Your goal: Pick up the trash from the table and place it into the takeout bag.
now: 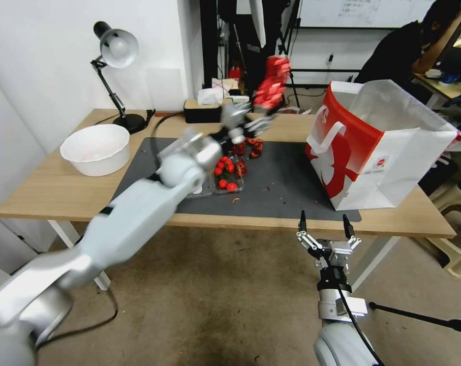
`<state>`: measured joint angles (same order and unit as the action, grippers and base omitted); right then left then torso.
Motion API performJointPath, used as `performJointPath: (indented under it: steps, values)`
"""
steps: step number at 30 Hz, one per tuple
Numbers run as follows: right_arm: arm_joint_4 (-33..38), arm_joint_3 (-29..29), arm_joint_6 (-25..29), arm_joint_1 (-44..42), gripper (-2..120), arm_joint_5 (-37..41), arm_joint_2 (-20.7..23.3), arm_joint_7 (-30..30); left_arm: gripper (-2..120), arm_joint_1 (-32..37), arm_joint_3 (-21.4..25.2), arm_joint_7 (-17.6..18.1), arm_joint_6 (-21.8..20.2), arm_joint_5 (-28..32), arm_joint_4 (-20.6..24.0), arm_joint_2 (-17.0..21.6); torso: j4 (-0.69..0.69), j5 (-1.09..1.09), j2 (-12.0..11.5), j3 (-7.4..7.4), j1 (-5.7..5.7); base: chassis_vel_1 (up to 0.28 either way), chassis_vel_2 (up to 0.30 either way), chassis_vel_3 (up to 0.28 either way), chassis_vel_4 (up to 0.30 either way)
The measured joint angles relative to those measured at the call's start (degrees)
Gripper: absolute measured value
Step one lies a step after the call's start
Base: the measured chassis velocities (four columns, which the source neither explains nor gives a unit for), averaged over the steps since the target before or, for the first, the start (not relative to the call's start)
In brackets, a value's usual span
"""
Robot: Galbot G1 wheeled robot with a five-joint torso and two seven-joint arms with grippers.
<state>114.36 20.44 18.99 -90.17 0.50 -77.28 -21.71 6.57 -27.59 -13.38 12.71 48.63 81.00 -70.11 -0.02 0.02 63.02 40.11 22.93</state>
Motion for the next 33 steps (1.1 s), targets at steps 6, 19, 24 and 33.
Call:
performJointPath:
  steps: [6,19,24,33]
  values:
    - [0.0,0.5,-0.1,0.1,100,-0.1,0.0,-0.2,49,-8.8,-8.3,1.0,-0.4,3.8,-5.7,-5.9,0.02,0.0,0.0,0.0,0.0,0.0,0.0,0.0,0.0]
    - [-0.2,0.8,-0.1,0.8,100,0.1,-0.3,-0.5,49,-14.3,-16.4,0.7,0.6,5.2,-15.9,-16.7,0.01,-0.01,0.0,-0.01,-0.01,0.0,0.0,0.0,0.0]
    - [-0.2,0.8,0.1,0.7,100,0.3,-0.3,-0.5,49,-14.4,-16.6,1.1,1.0,4.3,-17.5,-17.8,0.01,-0.01,0.0,-0.01,-0.01,0.0,0.0,0.0,0.0]
    - [0.1,0.9,0.3,0.6,100,0.4,-0.2,-0.6,77,-14.7,-15.9,3.1,0.4,3.2,-17.9,-18.1,0.03,-0.02,0.0,-0.01,-0.01,0.0,0.0,0.0,0.0]
